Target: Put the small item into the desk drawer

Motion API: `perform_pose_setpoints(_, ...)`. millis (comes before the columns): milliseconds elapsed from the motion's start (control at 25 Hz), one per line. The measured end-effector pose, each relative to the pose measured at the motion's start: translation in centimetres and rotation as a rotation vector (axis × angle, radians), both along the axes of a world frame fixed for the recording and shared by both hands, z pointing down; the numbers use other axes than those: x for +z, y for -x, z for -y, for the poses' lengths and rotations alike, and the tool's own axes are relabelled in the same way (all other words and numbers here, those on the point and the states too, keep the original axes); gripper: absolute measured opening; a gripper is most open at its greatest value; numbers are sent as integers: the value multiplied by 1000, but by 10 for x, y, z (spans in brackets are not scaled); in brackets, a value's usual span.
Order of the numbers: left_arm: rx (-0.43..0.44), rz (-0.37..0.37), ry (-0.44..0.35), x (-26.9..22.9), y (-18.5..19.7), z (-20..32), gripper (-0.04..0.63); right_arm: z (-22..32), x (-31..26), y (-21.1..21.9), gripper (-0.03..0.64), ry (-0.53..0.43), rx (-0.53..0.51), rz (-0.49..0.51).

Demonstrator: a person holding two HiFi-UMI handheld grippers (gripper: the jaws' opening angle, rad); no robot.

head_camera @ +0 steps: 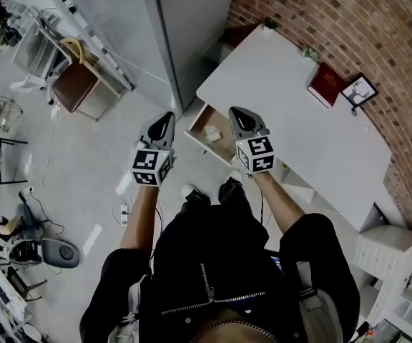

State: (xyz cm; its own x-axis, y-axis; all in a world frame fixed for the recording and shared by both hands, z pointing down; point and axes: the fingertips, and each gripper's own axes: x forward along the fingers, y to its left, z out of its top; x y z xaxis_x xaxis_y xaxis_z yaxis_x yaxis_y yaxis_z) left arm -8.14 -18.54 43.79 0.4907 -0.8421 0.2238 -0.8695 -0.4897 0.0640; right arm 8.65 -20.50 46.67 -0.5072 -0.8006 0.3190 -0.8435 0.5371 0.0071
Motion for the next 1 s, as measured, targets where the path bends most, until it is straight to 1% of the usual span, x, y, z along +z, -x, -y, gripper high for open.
perform_pose_setpoints(120, 4, -7, -29, -14, -1, 4, 23, -1, -28, -6, 6, -55, 14, 22)
perform_pose_setpoints(200, 7, -4, -42, -19, -3, 3, 23, -4, -39, -11, 6, -74, 26, 41)
perform_pose_setpoints(360, 19, 9, -54, -24, -5, -4, 23, -13, -49, -20, 5, -77, 44, 65)
perform_pose_setpoints(560, 17, 16, -57, -23, 0, -7, 23, -18, -53, -22, 5, -97, 36, 50)
perform_pose_setpoints(720, 14, 12, -43, -21, 0, -7, 23, -19, -51, -22, 5, -96, 34, 46)
perform_pose_setpoints(1000, 21, 3, -43, -22, 2, -3, 23, -13, -56, -14, 5, -106, 28, 45)
